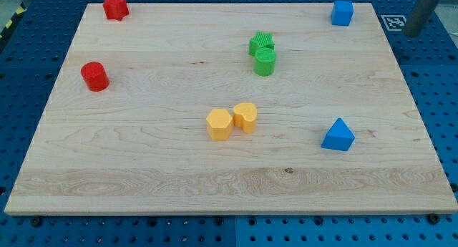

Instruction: Slightly move the cube downwards

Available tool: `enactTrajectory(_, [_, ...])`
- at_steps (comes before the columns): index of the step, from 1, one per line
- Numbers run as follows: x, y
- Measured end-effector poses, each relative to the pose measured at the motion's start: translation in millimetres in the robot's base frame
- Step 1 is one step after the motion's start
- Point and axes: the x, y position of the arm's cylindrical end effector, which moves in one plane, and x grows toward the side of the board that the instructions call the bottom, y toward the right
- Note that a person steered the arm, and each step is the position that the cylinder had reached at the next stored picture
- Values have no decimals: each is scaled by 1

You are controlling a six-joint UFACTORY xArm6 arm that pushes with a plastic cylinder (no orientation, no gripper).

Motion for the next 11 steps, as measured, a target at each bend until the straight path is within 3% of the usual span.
enactTrajectory(1, [-42,-12])
enactTrajectory(2, [-75,-64])
enactTrajectory(5, [-71,-139])
enactTrajectory(11, [-35,-87])
